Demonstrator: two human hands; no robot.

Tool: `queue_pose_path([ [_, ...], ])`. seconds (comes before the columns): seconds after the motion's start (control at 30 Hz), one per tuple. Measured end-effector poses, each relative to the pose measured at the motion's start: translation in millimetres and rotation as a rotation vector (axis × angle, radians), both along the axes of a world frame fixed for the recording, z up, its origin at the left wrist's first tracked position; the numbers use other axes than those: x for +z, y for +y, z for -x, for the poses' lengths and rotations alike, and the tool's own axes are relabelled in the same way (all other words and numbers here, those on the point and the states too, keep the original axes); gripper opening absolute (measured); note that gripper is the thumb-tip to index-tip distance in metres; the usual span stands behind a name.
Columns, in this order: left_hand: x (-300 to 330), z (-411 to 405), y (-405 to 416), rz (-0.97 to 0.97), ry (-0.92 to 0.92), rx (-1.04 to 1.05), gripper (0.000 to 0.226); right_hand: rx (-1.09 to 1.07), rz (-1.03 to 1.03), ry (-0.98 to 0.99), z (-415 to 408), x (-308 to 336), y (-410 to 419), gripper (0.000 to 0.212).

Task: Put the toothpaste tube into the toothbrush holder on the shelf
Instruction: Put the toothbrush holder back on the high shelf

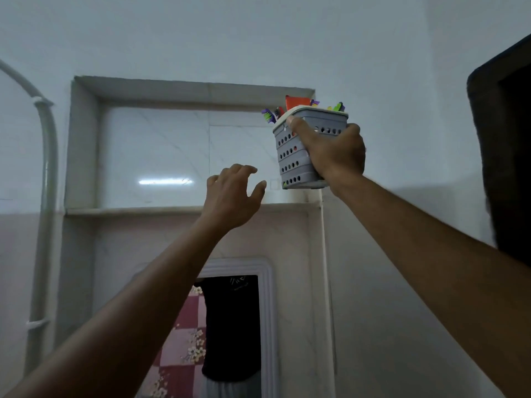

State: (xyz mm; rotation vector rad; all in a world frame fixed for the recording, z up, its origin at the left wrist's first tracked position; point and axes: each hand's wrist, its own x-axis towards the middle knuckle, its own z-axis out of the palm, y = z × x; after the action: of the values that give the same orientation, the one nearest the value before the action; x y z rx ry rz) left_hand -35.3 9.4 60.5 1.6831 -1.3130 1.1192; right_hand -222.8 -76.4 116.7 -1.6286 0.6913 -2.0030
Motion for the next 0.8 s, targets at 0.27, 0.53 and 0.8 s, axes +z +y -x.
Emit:
queue_pose_path([
  [0.27,-17,-51,-50,-0.168,0.133,0.142,0.071,-0.136,0.004,0.056,-61,-20,-41,0.111],
  [0.53,-27,-63,-63,-0.082,0.068,0.128,0.069,-0.184,0.001,0.149,-92,-27,-68,0.134],
  [0.8,-33,-68,-61,-0.065,0.021,0.125,0.068,-0.281,0.07,0.41,-102,-56,-81,0.115],
])
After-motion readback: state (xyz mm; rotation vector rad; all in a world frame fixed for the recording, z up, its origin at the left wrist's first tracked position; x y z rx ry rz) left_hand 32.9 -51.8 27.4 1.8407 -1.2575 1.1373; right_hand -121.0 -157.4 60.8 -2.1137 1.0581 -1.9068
